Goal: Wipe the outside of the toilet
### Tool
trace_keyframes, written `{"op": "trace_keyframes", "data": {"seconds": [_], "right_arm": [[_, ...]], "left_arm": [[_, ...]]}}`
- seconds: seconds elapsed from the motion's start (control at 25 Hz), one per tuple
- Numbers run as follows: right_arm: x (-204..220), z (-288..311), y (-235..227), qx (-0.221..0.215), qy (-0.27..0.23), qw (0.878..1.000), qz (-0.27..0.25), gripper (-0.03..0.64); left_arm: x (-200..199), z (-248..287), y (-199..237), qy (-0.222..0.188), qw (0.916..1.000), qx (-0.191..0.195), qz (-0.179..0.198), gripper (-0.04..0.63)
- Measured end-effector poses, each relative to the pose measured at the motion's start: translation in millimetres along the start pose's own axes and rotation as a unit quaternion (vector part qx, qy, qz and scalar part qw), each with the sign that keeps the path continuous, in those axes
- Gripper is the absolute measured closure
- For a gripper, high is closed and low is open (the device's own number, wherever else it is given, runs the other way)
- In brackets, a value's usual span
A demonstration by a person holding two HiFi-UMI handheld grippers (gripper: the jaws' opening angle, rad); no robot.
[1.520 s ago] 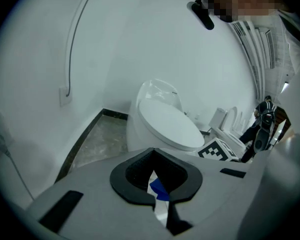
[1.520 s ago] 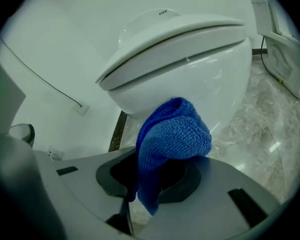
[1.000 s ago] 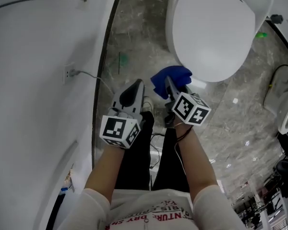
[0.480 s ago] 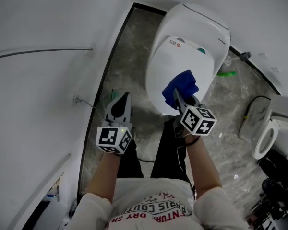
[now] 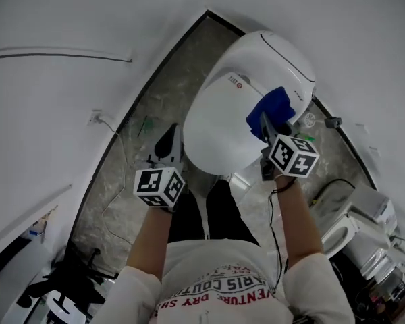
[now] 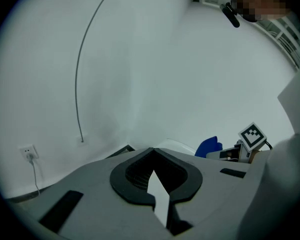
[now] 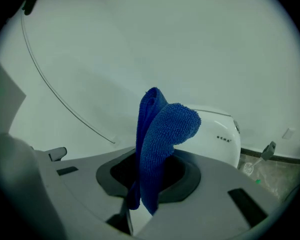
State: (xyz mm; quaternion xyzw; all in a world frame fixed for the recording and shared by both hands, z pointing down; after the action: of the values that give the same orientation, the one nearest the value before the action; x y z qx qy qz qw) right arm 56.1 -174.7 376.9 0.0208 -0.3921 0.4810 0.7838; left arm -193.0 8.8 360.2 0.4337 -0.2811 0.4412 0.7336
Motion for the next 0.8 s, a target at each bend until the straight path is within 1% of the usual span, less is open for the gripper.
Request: {"op": "trace_keyframes", "data": {"seconds": [0.16,0.36,0.52,0.68,0.8], "right_arm": [[-40,20,-15,0.031,0.005,0.999,-0.015,0.54],[-97,50,-28,0.077,0.004,0.996,-0.037,0.54],[-141,72,-43,0.102,-0.004,0.993,-0.06,0.54],[-176,101,-56,0.122,0.015,0.985,-0.117,0.54],[-200,132,-64,0.115,0.039,0.979,-0.163,0.54]], "left_arm": [[-15,23,-6,0.002,0.9999,-0.001,0.012,0.589],[-31,59,9,0.015,0.9997,0.002,0.021,0.589],[-55,91,19,0.003,0.9996,-0.001,0.027,0.589],[-76,114,26,-0.014,0.9995,-0.026,0.006,0.589],[-80,127,23,-0.023,0.9979,-0.058,-0.014,0.589]]}}
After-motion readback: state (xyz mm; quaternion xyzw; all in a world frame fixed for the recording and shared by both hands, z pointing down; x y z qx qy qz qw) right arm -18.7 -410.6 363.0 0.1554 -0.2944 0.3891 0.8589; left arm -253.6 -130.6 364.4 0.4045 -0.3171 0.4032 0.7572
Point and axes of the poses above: the fingertips, and each gripper's own axes: z forward along the fingers, y to its left, x out of its underside, the point moved 8 cm from there along -z, backward along the fingers, and after that the axes turned 2 degrees about y, right-handed, at the moved point
